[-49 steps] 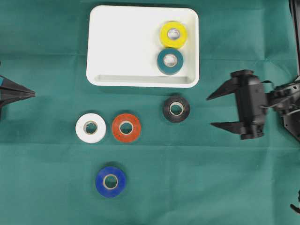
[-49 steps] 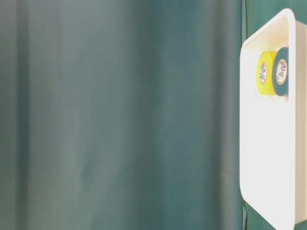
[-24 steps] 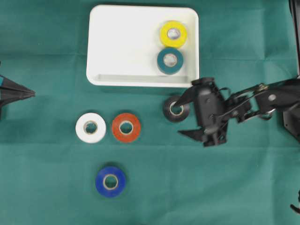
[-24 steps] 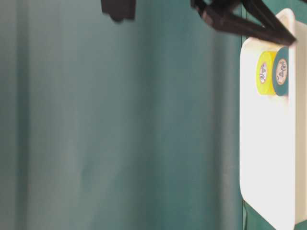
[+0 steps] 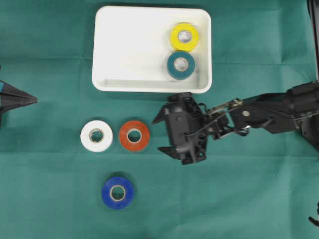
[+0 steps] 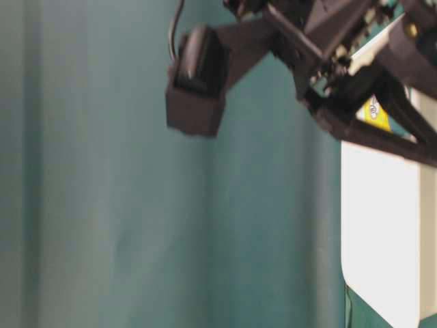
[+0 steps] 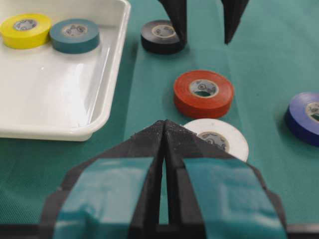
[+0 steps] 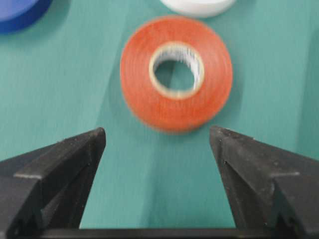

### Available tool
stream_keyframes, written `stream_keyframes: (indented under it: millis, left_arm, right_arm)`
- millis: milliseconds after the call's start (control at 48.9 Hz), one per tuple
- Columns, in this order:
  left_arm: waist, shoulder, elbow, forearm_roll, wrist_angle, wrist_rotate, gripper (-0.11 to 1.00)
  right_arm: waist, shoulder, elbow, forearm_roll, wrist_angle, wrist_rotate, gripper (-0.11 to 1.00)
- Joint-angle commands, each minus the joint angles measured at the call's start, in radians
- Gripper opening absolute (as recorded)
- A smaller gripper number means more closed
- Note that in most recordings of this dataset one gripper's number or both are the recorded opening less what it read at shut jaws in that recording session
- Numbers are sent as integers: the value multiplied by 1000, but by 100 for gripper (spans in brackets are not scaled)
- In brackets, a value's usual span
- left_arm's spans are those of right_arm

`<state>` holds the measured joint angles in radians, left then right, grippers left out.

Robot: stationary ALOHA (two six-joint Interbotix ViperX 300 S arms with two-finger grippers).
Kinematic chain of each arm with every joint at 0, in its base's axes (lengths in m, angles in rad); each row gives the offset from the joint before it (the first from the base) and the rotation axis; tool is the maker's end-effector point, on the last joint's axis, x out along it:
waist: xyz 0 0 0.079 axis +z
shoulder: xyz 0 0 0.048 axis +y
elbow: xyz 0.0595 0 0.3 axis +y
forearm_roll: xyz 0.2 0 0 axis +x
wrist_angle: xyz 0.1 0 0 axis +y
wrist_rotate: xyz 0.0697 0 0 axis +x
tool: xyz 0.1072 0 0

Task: Put the tape into the white case with the right arm.
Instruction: 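Move the right gripper over the red-orange roll and grasp it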

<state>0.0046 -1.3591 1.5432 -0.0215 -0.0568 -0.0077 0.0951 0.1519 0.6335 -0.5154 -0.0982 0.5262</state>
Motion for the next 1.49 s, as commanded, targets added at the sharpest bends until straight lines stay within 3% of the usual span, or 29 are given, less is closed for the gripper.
stream_keyframes:
  millis: [0,430,778,1187,1474]
  left_arm:
    - [3,8,-11,-2,-3,0,0]
    - [3,8,-11,-2,-3,0,0]
    - [3,8,-11,-2,-3,0,0]
    - [3,8,-11,-2,-3,2,0]
    - [3,8,-11,-2,-3,2,0]
  right_arm:
    - [6,11,-61,0,-5,0,52]
    - [20,123,-207,0,3,3,52]
    - [23,141,-227,0,60,3,52]
    - [66,189,-288,0,256,3,52]
    - [69,206,-302,0,308,3,52]
